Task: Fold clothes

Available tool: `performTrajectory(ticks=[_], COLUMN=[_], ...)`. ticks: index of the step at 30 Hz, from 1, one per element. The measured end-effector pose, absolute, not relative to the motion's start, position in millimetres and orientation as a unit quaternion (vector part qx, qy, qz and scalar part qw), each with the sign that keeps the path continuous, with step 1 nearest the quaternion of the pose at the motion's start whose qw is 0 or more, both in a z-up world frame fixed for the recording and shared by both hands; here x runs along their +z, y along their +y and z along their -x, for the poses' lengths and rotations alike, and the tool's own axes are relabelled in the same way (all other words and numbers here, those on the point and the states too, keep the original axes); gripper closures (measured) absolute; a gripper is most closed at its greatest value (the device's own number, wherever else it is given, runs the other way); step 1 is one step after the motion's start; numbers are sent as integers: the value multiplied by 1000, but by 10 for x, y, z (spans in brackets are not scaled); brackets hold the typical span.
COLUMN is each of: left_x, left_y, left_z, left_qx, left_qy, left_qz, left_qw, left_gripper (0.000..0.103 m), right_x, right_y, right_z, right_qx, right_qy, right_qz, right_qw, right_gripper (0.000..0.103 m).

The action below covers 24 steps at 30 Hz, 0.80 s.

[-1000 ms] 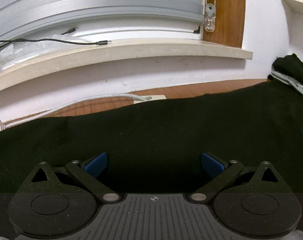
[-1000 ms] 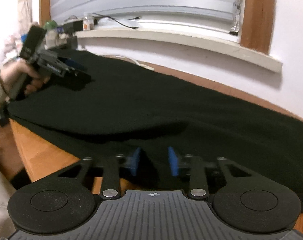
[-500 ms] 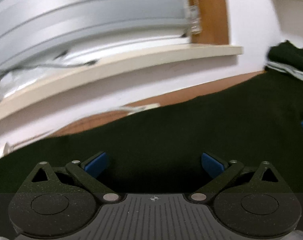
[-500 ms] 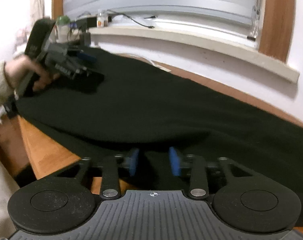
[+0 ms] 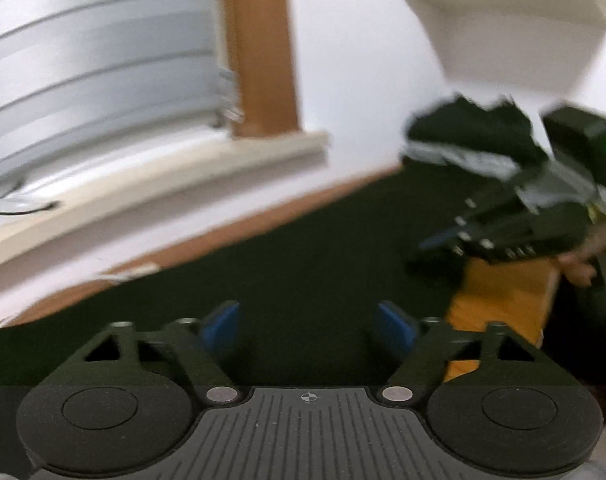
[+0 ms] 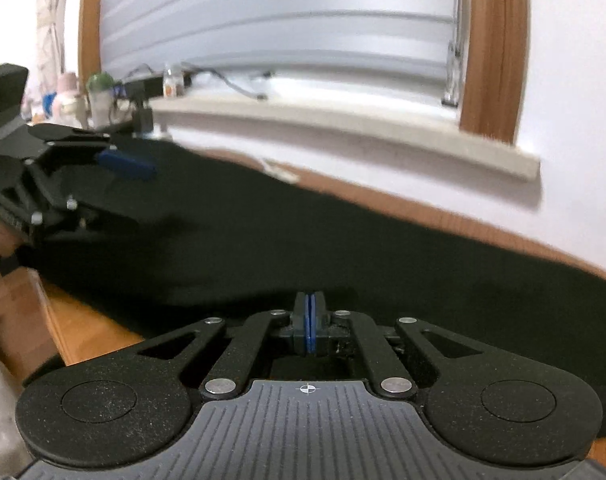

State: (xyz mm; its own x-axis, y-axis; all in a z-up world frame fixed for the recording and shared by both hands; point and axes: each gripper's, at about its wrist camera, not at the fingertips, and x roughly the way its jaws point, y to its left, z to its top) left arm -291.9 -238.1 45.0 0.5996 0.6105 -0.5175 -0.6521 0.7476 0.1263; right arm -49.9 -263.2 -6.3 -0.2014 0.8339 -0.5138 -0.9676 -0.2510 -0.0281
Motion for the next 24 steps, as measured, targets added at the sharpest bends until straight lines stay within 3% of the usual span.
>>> performTrajectory(ticks=[3, 5, 6, 8, 10, 15, 20, 24], left_x=[291, 233, 206, 181, 234, 510, 580, 577], left_y=[-2439, -2435, -2438, -2429, -2394, -2252, -2086, -2003], left_z=[2744, 2716, 2730, 2759, 2832, 3045, 3089, 3118], left_qx=[338, 326, 320, 314, 316, 322, 311, 305], left_qy=[311, 324, 330, 338, 327, 275, 266, 259], left_qz=[17, 16, 15, 16, 25, 63, 95, 116], left_qw=[888, 888, 888, 887, 890, 904, 907, 909], left_gripper=[35, 46, 62, 76, 101, 101, 101, 101], right_x=[-180, -234, -249, -274, -285, -273, -222, -205], right_y=[-2719, -2782, -2808, -2849, -2880, -2868, -2809, -2732], right_z=[496, 482, 466, 438, 428, 484, 724, 922], right_qx=[750, 744, 743, 741, 740, 747, 757, 753], right_qy=[153, 154, 155, 157, 156, 148, 106, 60], right_qz=[225, 225, 223, 219, 216, 214, 235, 256], right_qw=[603, 610, 612, 616, 617, 612, 600, 604], right_gripper=[96, 91, 89, 85, 82, 75, 60, 58])
